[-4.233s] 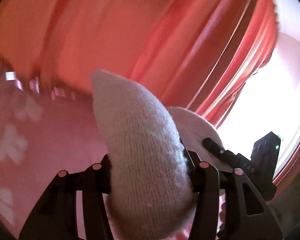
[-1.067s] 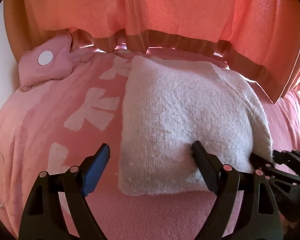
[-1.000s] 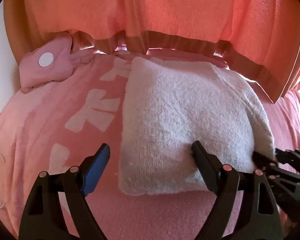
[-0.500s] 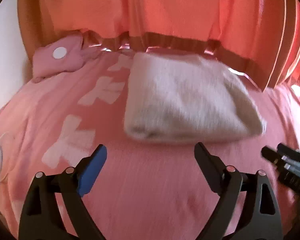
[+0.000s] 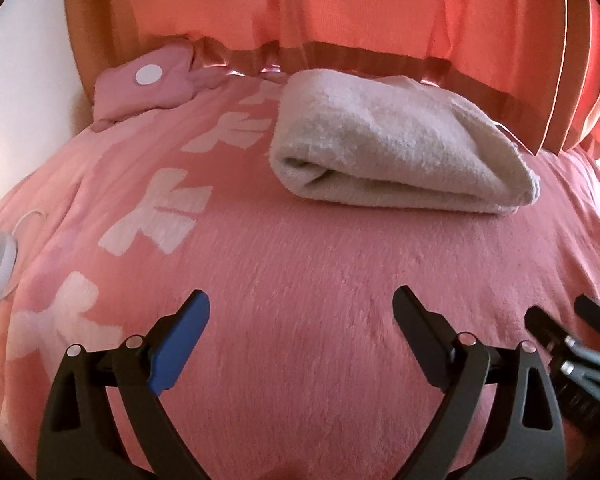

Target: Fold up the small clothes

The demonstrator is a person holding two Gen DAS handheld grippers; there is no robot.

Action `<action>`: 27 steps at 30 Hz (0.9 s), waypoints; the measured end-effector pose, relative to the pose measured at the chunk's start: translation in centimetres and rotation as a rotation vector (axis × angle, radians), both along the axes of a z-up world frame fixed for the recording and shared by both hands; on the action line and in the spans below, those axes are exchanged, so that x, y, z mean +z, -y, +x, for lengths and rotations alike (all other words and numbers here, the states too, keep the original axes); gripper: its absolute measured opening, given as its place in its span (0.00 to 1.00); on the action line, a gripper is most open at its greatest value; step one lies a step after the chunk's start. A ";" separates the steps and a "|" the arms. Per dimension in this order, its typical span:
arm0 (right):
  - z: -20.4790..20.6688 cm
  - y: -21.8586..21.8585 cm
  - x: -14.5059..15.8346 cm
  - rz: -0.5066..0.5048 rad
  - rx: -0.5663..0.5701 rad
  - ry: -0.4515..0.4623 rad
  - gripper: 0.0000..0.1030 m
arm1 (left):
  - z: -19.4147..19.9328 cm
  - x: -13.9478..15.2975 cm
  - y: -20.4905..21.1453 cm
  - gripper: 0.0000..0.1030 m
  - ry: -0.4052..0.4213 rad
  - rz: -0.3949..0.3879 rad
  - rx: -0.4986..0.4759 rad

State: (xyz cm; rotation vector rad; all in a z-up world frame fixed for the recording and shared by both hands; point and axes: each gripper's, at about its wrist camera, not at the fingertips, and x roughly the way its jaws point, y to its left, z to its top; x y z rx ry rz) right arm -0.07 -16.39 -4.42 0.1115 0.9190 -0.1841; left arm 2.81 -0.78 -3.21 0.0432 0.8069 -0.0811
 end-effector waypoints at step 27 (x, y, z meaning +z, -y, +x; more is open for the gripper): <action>0.0 -0.7 -2.1 -0.010 -0.036 0.016 0.83 | -0.9 -2.5 1.9 0.88 0.005 0.081 0.002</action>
